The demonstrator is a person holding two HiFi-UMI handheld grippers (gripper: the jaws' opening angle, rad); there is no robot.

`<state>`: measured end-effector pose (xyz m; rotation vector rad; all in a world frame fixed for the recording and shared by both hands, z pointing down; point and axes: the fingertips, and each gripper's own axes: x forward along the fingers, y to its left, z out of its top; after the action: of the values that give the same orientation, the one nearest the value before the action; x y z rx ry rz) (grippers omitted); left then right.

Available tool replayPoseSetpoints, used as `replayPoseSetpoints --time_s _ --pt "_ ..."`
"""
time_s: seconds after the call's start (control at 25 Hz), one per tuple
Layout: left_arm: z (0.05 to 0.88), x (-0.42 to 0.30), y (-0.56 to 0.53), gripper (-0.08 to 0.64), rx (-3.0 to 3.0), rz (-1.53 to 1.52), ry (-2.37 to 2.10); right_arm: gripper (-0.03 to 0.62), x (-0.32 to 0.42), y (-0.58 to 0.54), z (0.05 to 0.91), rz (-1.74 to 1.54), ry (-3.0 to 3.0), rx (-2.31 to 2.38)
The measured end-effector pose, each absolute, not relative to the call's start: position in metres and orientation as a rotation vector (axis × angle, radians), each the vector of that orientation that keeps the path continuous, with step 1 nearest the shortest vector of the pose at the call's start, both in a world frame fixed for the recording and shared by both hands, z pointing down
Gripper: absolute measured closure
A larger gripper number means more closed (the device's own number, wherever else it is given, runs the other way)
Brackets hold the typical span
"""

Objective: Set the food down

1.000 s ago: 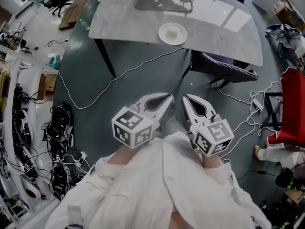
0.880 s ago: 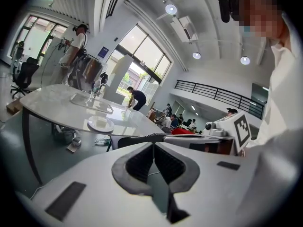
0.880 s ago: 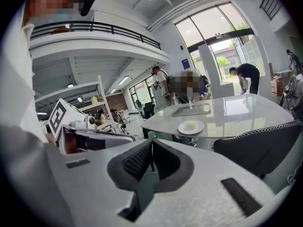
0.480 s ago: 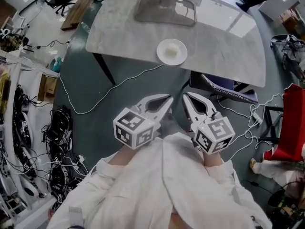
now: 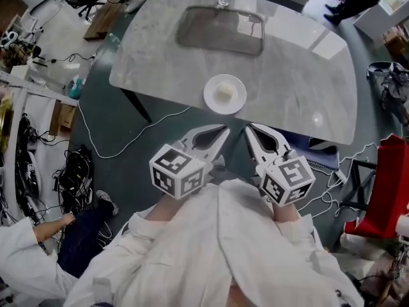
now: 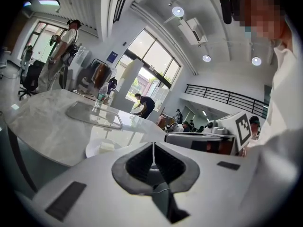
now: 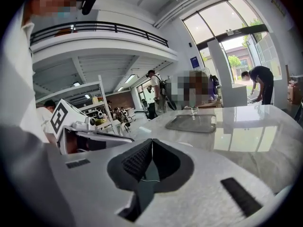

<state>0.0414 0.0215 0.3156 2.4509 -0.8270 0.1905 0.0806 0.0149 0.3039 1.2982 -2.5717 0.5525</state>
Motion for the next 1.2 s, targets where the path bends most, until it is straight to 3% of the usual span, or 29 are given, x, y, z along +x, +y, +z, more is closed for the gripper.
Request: replayPoseSetpoints --time_s 1.2 --pt "0.325 0.034 -0.062 0.537 2.416 0.268 -0.786 0.589 0.093 -0.056 0.329 0.707 -2.483 1.402"
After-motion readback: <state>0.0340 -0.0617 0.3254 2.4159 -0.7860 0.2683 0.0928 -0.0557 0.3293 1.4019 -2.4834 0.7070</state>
